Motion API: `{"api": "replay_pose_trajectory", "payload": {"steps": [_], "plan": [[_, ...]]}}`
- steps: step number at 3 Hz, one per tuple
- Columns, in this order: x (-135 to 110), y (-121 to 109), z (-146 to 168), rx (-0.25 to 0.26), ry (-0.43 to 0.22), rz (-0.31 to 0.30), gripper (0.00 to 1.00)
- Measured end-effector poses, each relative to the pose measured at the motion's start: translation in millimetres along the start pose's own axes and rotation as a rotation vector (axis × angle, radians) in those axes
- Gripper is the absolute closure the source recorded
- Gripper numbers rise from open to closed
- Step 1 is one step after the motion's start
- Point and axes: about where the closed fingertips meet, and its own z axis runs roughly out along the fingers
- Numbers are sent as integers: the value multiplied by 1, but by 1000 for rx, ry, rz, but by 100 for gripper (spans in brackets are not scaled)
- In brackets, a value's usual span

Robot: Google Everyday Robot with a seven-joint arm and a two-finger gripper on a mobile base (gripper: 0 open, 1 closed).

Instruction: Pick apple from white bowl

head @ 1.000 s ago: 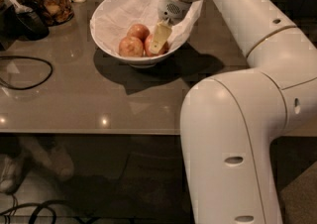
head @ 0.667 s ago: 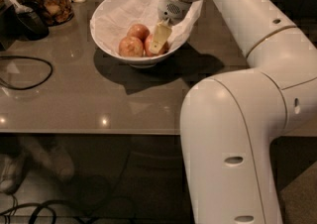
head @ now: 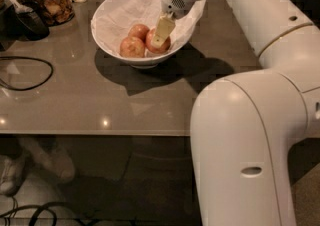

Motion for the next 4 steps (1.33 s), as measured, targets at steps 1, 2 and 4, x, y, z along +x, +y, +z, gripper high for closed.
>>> {"api": "replay_pose_trajectory", "payload": {"steps": [1,2,4], "plan": [[-10,7,-28,52,-47,-25,100],[-15,14,-42,71,-72,-38,100],[-34,32,-68,66,-124,-104,100]]}}
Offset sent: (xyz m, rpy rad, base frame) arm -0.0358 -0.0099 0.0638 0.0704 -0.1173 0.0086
